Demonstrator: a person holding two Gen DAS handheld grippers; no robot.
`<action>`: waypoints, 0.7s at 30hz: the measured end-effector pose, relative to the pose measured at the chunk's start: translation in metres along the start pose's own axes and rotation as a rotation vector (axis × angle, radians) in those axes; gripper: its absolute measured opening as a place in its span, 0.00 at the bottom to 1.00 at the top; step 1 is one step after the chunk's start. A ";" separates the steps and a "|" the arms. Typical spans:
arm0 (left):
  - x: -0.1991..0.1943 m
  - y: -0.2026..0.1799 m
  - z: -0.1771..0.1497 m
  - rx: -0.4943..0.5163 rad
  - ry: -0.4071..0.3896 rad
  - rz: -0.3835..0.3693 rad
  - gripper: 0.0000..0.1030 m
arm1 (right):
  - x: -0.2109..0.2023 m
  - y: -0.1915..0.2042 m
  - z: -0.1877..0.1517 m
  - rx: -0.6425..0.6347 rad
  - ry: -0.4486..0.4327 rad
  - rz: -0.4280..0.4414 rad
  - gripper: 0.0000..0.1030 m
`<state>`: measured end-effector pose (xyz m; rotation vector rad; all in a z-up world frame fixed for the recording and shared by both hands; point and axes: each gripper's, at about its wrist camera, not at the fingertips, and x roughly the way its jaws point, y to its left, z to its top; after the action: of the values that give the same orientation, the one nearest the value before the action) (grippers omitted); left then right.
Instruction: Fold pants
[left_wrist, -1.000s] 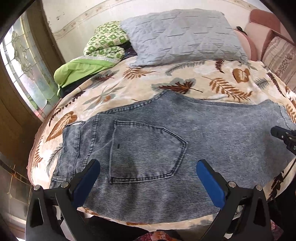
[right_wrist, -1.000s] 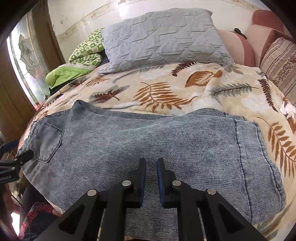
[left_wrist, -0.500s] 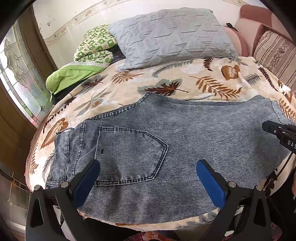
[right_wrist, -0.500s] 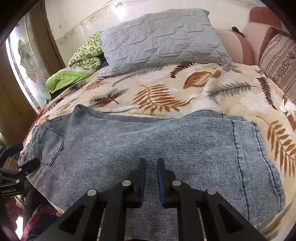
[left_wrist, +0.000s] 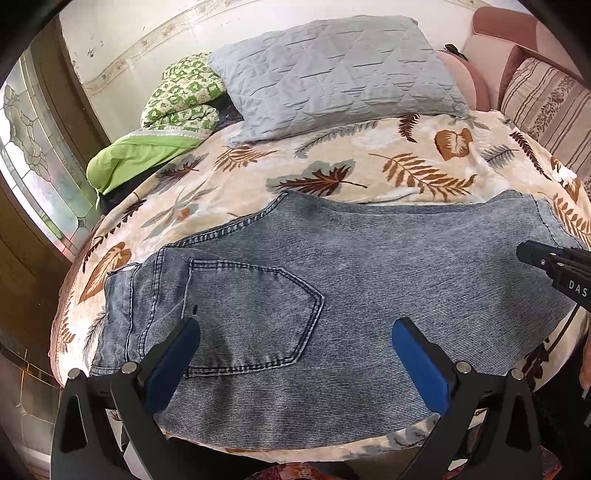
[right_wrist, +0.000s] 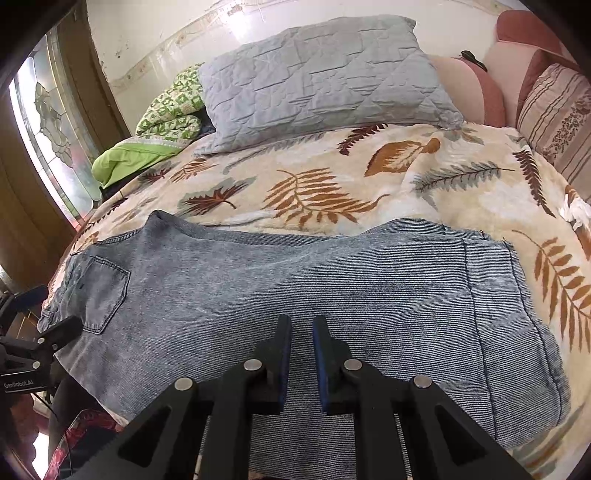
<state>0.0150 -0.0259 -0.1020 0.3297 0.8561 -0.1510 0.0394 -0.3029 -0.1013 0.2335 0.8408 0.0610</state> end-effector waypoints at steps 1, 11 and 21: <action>0.000 -0.001 0.000 0.002 0.000 -0.001 1.00 | 0.000 0.000 0.000 0.001 0.000 0.000 0.14; 0.024 -0.021 0.005 0.058 0.075 -0.059 1.00 | 0.010 -0.018 -0.003 0.024 0.048 -0.038 0.14; 0.050 -0.056 0.021 0.154 0.183 -0.078 1.00 | -0.029 -0.091 -0.002 0.264 -0.033 0.024 0.14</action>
<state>0.0479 -0.0856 -0.1401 0.4595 1.0416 -0.2636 0.0150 -0.3954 -0.1020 0.4913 0.8124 -0.0321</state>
